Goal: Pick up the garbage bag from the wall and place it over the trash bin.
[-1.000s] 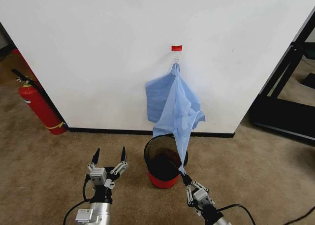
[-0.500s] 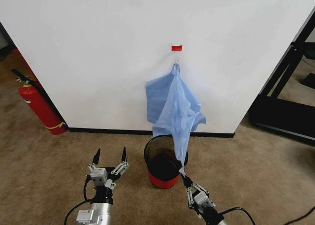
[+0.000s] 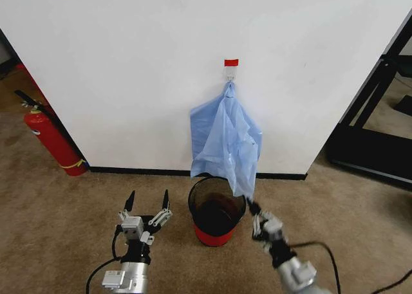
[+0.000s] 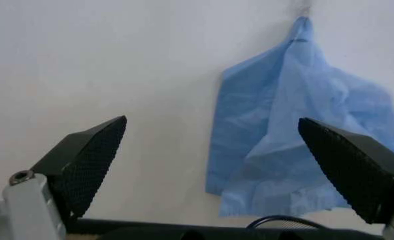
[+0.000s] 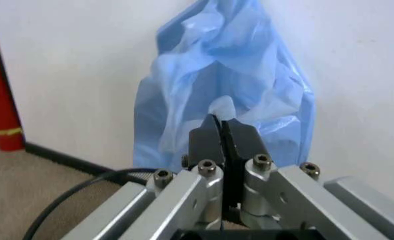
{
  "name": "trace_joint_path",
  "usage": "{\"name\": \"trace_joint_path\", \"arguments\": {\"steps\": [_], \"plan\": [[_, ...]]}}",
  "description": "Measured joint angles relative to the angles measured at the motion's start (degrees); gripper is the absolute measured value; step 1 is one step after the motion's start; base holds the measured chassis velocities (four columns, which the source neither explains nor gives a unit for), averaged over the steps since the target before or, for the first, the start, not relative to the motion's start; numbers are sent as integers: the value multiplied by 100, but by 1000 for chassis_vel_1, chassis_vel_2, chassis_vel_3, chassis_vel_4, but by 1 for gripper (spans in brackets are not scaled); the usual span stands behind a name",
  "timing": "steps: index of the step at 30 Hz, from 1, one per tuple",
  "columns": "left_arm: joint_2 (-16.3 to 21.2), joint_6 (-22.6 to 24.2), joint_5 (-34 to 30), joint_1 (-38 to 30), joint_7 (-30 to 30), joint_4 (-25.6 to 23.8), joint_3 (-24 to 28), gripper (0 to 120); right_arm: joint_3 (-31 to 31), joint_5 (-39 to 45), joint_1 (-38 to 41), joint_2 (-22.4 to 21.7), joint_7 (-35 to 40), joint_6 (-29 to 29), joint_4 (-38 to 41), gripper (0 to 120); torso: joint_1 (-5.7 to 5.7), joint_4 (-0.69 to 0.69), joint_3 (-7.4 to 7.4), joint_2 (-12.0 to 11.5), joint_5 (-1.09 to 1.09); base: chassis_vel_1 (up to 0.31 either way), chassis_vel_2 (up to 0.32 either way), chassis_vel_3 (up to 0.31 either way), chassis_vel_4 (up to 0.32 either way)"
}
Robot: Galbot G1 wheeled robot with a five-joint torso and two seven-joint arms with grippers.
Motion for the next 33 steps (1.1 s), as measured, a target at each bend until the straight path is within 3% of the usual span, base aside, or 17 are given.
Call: {"name": "trace_joint_path", "arguments": {"steps": [4, 5, 11, 13, 17, 20, 24, 27, 33], "plan": [[635, 639, -643, -582, -83, -364, 299, 100, 34, 284, 97, -83, 64, -119, 4, 0, 0, 1, 0, 0, -1, 0, 0, 0, 0], [635, 639, -643, -582, -83, -364, 299, 100, 34, 284, 97, -83, 64, -119, 4, 0, 0, 1, 0, 0, -1, 0, 0, 0, 0], [2026, 1807, -2503, -2127, -449, -531, 1250, 100, 13, 298, 180, -11, 161, -195, -90, 0, 0, 0, 0, 0, -1, 0, 0, 0, 0], [2131, 1901, -2659, -2315, -492, -503, 1386, 100, 16, 292, 182, -3, 174, -196, -99, 0, 0, 0, 0, 0, 0, 0, 0, 0, 0], [2520, 2395, -3606, -3766, -799, -245, 2283, 100, 58, 258, 183, 30, 244, -218, -124, 0, 1, -3, 1, 0, -1, 0, 0, 0, 0], [2551, 2575, -3967, -4373, -951, -165, 2663, 100, 79, 223, 178, 40, 256, -223, -132, 0, 1, -1, 1, 0, 0, 0, 0, 0, 0], [2338, 3253, -4774, -5984, -1507, 106, 3884, 100, 147, 81, 134, 70, 262, -221, -151, 0, 1, -3, 1, 0, 0, 0, 0, 0, 0], [2144, 3619, -4984, -6644, -1813, 302, 4387, 100, 178, 38, 104, 84, 266, -218, -162, 0, 1, -3, 1, 0, 2, 0, 0, 0, 0], [1758, 4040, -4938, -7320, -2151, 669, 4912, 97, 197, -19, 54, 131, 269, -198, -173, 0, 1, -1, 0, -1, 1, 0, 0, 0, 0]]}}
